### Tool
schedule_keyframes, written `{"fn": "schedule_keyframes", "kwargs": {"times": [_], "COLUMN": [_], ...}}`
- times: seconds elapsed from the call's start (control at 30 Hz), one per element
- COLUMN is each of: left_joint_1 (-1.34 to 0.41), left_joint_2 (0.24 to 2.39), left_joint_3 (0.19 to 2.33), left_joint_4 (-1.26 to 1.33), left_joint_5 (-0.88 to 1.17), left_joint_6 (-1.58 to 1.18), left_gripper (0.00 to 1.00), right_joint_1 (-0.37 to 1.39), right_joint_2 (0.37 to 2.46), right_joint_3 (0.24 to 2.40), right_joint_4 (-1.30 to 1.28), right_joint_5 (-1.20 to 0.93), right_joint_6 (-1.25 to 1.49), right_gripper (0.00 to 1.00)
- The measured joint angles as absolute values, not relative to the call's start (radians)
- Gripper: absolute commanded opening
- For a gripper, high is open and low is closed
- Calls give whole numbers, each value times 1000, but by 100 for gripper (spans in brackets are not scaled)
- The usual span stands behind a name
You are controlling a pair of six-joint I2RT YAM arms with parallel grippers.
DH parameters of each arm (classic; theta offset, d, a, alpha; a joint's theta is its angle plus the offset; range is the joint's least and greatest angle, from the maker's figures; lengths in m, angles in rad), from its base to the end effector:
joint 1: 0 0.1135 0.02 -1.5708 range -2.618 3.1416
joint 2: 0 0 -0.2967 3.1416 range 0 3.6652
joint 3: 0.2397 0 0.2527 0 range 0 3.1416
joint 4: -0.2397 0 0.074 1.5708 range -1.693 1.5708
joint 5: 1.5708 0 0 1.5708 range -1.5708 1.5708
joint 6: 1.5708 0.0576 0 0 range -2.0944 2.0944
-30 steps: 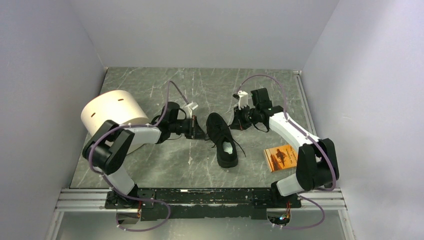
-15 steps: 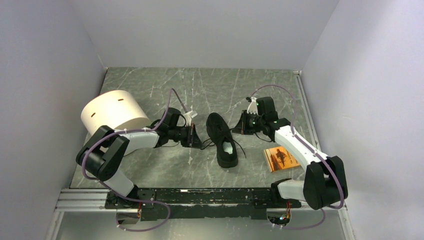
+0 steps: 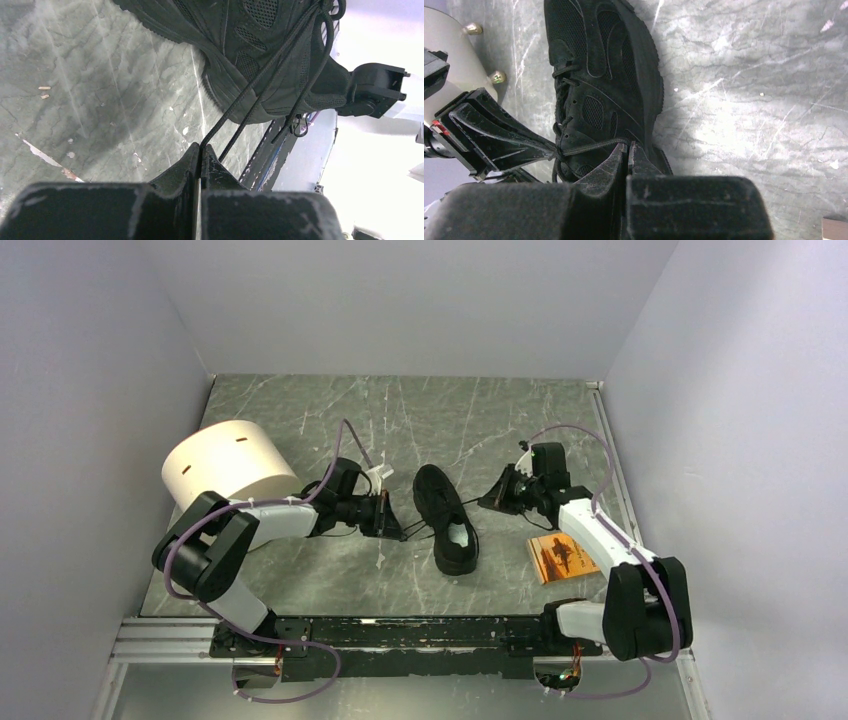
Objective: Tie the shoes
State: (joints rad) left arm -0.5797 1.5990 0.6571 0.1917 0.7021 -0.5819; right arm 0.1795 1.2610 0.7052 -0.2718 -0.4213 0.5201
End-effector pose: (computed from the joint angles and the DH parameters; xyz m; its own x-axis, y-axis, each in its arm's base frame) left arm 0.2370 -0.1996 0.1664 -0.9236 0.1032 -0.3692 0.3661 0.5227 -0.7699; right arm 0.2471 0.0688 0.2243 -0.8450 0.3076 -0.4375 -0.0176 0.8016 0.5976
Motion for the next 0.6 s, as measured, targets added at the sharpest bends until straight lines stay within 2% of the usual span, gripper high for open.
{"fn": "schedule_keyframes", "kwargs": {"times": [0.6], "left_joint_1": [-522], "left_joint_2": [1584], "left_joint_3": [611], "left_joint_4": [188], "left_joint_5": [670], "left_joint_6": [-513], "left_gripper": [5], "right_joint_1": [52], "right_joint_2": [1286], "right_joint_3": [582], "right_joint_4": [-139], "right_joint_5": [-572], "right_joint_6": [575], "right_gripper": [0]}}
